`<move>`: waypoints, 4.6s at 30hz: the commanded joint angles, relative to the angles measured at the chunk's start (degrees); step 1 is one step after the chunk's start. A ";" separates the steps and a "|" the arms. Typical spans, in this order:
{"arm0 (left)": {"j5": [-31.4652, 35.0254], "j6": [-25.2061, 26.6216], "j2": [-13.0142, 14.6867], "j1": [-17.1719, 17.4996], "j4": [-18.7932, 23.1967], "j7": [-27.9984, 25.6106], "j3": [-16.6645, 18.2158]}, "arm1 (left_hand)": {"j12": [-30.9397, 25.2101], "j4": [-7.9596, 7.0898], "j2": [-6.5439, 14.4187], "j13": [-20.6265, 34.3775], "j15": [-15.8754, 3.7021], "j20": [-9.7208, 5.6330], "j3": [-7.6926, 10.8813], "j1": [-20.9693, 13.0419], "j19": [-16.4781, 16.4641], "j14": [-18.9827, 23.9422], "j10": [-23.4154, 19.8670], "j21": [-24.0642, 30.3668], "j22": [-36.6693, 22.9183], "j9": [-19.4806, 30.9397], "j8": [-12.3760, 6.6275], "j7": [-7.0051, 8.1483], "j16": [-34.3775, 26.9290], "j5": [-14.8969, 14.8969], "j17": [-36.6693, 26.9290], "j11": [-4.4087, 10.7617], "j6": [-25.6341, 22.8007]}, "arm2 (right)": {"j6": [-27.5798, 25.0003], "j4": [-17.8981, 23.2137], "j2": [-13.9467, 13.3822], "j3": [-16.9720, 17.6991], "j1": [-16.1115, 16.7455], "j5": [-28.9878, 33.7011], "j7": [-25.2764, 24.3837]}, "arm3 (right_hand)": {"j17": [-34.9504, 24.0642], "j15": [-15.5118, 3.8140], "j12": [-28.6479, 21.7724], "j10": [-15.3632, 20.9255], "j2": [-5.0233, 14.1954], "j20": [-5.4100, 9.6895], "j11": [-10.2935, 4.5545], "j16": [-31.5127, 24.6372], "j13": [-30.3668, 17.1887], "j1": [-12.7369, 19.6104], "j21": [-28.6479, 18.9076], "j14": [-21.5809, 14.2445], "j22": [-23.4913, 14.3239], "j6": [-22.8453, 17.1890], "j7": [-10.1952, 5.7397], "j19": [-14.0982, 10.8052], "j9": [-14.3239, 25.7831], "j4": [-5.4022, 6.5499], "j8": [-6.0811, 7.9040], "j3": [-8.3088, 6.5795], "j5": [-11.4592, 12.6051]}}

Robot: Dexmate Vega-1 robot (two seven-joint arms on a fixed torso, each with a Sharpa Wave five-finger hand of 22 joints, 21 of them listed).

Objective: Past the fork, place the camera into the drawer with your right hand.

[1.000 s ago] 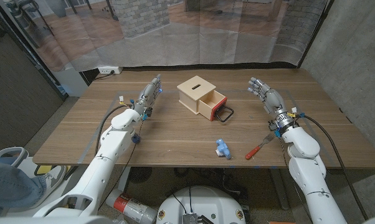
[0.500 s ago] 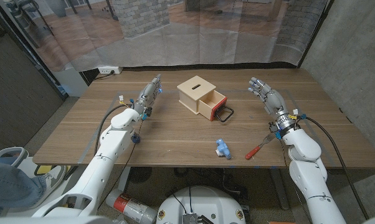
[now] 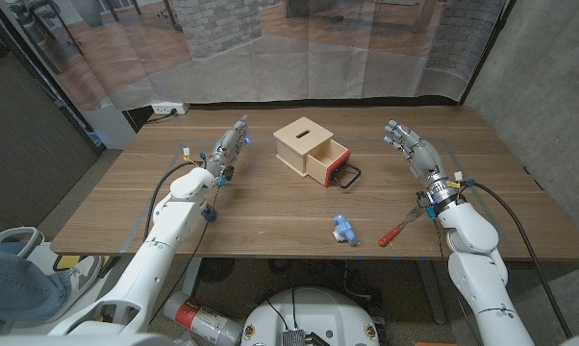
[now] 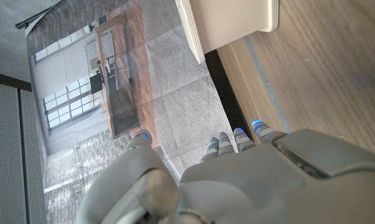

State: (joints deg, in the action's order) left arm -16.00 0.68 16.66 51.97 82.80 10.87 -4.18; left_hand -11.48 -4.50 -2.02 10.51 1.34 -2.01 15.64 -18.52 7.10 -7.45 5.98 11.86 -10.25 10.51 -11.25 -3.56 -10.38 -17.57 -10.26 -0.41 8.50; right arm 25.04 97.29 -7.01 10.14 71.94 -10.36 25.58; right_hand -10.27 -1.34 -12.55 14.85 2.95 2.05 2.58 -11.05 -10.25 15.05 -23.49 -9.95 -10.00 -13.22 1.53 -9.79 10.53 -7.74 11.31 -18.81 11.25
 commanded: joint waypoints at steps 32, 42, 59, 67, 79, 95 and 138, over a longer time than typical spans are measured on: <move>0.86 2.05 0.37 0.27 2.70 -1.50 -0.32 | -0.11 0.30 0.45 0.17 0.41 -0.45 -0.28 -0.29 0.52 0.05 -0.03 -0.18 -0.16 0.19 0.05 0.26 -0.31 0.31 -0.11 -0.11 0.01 | 6.24 2.47 -0.56 -0.43 4.14 0.65 1.74 | -0.06 0.28 -0.11 0.80 -0.20 2.37 -0.37 0.02 -0.28 0.97 1.09 -0.87 -0.12 -0.67 -0.17 -0.99 0.34 -0.38 0.14 -0.22 0.38; 0.91 2.35 0.50 0.83 3.62 -2.10 -0.05 | -0.10 0.31 0.50 0.17 0.38 -0.35 -0.34 -0.32 0.59 0.02 0.00 -0.21 -0.17 0.19 0.04 0.25 -0.30 0.38 -0.12 -0.08 -0.04 | 7.22 2.39 -0.62 -0.63 4.57 -0.10 2.42 | -0.05 0.08 -0.14 1.02 -0.25 2.40 -0.45 0.01 -0.28 1.14 1.23 -1.07 -0.13 -1.05 -0.17 -1.24 0.34 -0.46 0.24 -0.27 0.39; 1.06 2.79 0.38 1.32 4.56 -2.69 -0.37 | -0.10 0.34 0.58 0.18 0.33 -0.39 -0.46 -0.40 0.56 0.06 -0.03 -0.20 -0.17 0.19 0.05 0.25 -0.31 0.52 -0.12 -0.06 -0.04 | 8.71 4.05 -1.45 -0.62 7.07 0.17 3.54 | -0.04 -0.16 -0.21 1.49 -0.38 2.50 -0.91 -0.02 -0.28 1.35 1.48 -1.50 -0.13 -1.28 -0.40 -1.86 0.34 -0.53 0.24 -0.30 0.43; 1.27 3.52 0.43 1.96 5.35 -3.24 -0.50 | -0.11 0.35 0.62 0.18 0.36 -0.33 -0.50 -0.42 0.58 0.05 -0.06 -0.21 -0.17 0.19 0.05 0.23 -0.31 0.57 -0.12 0.05 -0.03 | 9.29 4.14 -1.68 -0.42 7.84 -0.82 4.27 | -0.05 -0.36 -0.19 1.59 -0.43 2.51 -0.96 -0.05 -0.28 1.39 1.62 -1.73 -0.13 -1.40 -0.55 -2.06 0.35 -0.52 0.24 -0.30 0.44; 1.31 3.54 0.48 3.33 7.21 -4.09 -0.37 | -0.14 0.36 0.68 0.18 0.31 -0.33 -0.58 -0.46 0.53 0.14 -0.14 -0.19 -0.17 0.19 0.02 0.20 -0.34 0.66 -0.12 -0.01 -0.14 | 10.47 4.62 -2.00 -0.30 8.99 -1.66 5.40 | -0.04 -0.44 -0.15 1.75 -0.57 2.58 -1.54 0.03 -0.29 1.60 1.93 -1.89 -0.12 -1.91 -1.48 -2.48 0.38 -0.60 0.36 -0.33 0.50; 0.58 2.52 0.18 3.72 6.57 -3.89 -0.27 | -0.14 0.38 0.75 0.18 0.27 -0.26 -0.69 -0.52 0.60 0.13 -0.18 -0.22 -0.18 0.19 0.02 0.19 -0.32 0.76 -0.13 0.00 -0.17 | 12.39 5.86 -1.99 -0.70 11.24 -0.37 5.59 | -0.01 -0.58 -0.06 1.81 -0.77 2.66 -1.84 0.21 -0.30 2.00 2.36 -1.80 -0.11 -2.14 -1.71 -2.81 0.40 -0.77 0.34 -0.42 0.61; 1.11 1.81 -0.01 2.22 4.29 -3.18 -0.93 | -0.12 0.41 0.91 0.18 0.47 -0.25 -0.98 -0.62 0.61 0.08 -0.20 -0.23 -0.18 0.19 0.02 0.08 -0.29 1.01 -0.13 -0.25 -0.24 | 23.14 7.68 -0.15 -0.78 14.82 12.70 -0.79 | 0.06 -1.36 -0.23 2.89 -1.38 2.92 -3.05 0.10 -0.32 3.38 3.22 -2.90 -0.09 -2.35 -2.32 -4.02 0.44 -1.25 0.22 -0.71 0.91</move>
State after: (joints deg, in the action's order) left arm -14.94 2.41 16.56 53.58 86.44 7.85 -5.31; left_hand -11.48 -3.95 -1.49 10.51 1.54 -2.01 14.76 -19.04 7.10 -7.24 5.98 11.63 -10.25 10.51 -11.25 -3.37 -10.38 -16.73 -10.24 -0.41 8.29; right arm 45.01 104.31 -7.90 9.01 84.95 -1.65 26.87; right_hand -10.15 -2.35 -12.54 17.43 1.59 2.06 0.02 -11.05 -10.25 17.62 -20.28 -12.42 -9.99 -15.45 -0.52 -13.27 10.79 -8.78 11.31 -19.37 11.88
